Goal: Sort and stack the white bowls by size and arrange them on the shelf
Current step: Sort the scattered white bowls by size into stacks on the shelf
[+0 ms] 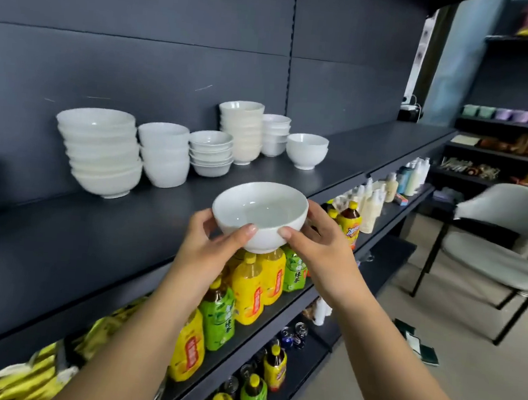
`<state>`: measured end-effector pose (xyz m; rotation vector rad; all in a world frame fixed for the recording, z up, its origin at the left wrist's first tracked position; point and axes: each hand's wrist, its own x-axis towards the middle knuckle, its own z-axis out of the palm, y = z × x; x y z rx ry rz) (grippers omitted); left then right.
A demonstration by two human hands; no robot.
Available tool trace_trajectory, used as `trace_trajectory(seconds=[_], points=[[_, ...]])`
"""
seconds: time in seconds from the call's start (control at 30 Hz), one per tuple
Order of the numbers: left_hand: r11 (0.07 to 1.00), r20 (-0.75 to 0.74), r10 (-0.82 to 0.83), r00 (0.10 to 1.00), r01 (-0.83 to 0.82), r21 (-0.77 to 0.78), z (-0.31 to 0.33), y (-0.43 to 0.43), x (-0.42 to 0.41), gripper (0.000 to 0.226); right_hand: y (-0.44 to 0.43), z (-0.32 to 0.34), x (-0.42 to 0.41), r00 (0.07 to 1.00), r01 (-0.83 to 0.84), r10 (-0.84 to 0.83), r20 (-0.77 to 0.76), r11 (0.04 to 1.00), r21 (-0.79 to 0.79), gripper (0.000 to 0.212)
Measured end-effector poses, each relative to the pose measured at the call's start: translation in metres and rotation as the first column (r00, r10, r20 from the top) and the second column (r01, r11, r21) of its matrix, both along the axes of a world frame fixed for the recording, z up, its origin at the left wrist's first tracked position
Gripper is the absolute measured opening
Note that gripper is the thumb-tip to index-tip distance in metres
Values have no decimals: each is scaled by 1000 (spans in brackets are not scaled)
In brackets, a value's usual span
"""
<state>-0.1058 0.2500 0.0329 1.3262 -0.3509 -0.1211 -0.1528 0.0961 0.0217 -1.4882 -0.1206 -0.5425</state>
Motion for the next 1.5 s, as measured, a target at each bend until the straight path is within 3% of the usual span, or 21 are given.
trace_trajectory(seconds=[0.17, 0.3, 0.37, 0.53, 0.67, 0.77, 0.9, 1.13, 1.27, 1.4, 1.5], points=[[997, -2, -56, 998, 56, 62, 3, -55, 36, 75, -54, -3, 21, 1000, 23, -24, 14, 999, 44, 65], [981, -6, -154, 988, 153, 120, 9, -109, 74, 66, -101, -3, 44, 997, 69, -72, 41, 996, 62, 59], [969, 12, -196, 981, 192, 153, 13, -138, 99, 78, -130, 1, 61, 995, 84, -86, 47, 995, 57, 56], [954, 96, -213, 972, 185, 237, 36, -204, 171, 80, -199, 32, 120, 991, 127, -124, 45, 989, -72, 48], [949, 179, -217, 960, 164, 269, 55, -239, 221, 98, -245, 53, 170, 990, 136, -132, 55, 987, -83, 41], [952, 247, -202, 948, 131, 276, 62, -258, 245, 89, -267, 64, 201, 992, 115, -108, 67, 988, -106, 37], [962, 317, -99, 943, 10, 271, 63, -277, 268, 71, -288, 66, 242, 996, 61, -54, 65, 992, -111, 27], [922, 362, 144, 921, -258, 290, 63, -292, 315, 89, -315, 69, 322, 985, -140, 155, 77, 975, -172, 32], [887, 332, 291, 897, -384, 258, 48, -305, 326, 61, -330, 55, 365, 955, -280, 292, 50, 944, -176, 35], [833, 311, 450, 837, -519, 191, 26, -320, 326, 83, -342, 33, 389, 924, -367, 380, 37, 910, -194, 45], [793, 308, 506, 805, -575, 201, 14, -334, 325, 88, -352, 22, 398, 915, -392, 402, 32, 904, -173, 64]])
